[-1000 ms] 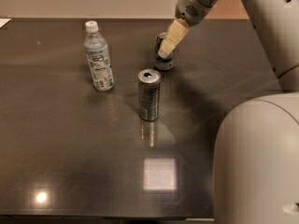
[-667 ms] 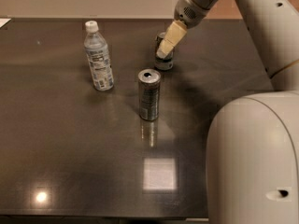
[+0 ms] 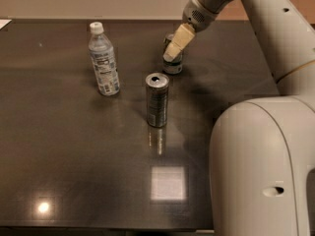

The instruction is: Move 7up can near redbull can

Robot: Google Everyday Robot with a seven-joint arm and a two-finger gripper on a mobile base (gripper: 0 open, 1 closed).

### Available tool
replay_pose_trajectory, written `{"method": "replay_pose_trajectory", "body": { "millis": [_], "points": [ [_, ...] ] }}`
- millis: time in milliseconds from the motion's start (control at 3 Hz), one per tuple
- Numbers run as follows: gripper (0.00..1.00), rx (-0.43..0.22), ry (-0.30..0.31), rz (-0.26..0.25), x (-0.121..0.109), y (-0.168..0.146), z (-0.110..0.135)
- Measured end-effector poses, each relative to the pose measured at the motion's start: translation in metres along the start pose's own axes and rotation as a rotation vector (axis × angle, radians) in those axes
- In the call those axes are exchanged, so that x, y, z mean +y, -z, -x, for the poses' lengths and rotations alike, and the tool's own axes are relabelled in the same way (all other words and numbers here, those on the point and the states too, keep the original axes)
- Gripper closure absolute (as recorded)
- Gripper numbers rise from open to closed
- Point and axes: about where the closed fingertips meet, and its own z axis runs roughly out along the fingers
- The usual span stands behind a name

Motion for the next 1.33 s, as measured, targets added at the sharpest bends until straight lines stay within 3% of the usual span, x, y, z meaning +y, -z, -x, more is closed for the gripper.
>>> {"method": "replay_pose_trajectory", "body": {
  "millis": [333,667,1333],
  "points": [
    [0.0,-0.002,-0.003,0.008,-0.0022,-0.0058,0.0011],
    [0.17,-0.004,0.001,0.019,-0.0022,-0.0099,0.0032],
    [0.64,-0.001,0.012,0.03,-0.0001,-0.0069,0.0011]
  ]
}}
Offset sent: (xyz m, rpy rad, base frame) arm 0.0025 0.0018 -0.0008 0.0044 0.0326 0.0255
